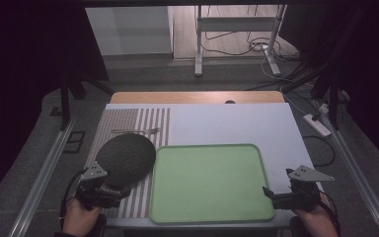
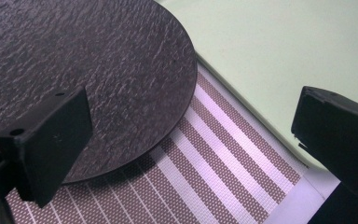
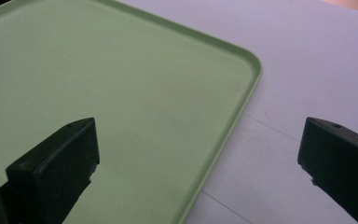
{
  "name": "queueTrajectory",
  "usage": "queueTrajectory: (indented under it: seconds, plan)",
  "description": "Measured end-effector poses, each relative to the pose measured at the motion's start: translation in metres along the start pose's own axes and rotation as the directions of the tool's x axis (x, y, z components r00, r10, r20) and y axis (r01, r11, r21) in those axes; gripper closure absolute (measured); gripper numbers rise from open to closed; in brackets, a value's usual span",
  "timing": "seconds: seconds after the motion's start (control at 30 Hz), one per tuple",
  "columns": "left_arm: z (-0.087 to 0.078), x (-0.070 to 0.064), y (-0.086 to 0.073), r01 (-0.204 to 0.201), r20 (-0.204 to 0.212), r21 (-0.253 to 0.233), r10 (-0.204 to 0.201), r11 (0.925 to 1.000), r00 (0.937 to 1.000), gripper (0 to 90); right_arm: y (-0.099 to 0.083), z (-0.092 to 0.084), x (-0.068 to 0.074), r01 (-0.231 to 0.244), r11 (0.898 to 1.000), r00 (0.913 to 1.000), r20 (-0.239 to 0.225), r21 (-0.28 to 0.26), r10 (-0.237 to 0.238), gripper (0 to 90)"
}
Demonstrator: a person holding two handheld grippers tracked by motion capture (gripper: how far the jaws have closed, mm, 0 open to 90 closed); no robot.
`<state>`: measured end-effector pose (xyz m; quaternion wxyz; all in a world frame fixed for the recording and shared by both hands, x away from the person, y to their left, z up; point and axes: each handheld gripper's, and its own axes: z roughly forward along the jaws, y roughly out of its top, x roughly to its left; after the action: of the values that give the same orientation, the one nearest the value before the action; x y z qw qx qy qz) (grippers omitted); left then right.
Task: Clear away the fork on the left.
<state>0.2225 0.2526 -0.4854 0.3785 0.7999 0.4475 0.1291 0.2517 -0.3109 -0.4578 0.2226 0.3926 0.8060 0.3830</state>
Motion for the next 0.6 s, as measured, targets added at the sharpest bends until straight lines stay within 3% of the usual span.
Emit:
queueTrajectory:
  seconds: [0.3, 0.6]
  plan:
    - [0.003, 0.005, 0.002, 0.013, 0.017, -0.016, -0.012, 0.9998, 0.9998, 0.0, 0.000, 0.000, 0.001, 0.003, 1.000, 1.0000, 0.003, 0.001, -0.003, 0.0]
    - [0.009, 0.011, 0.006, 0.011, 0.011, 0.008, -0.012, 0.9999, 0.9999, 0.0, 0.000, 0.000, 0.000, 0.002, 1.000, 1.0000, 0.005, 0.001, -0.002, 0.0]
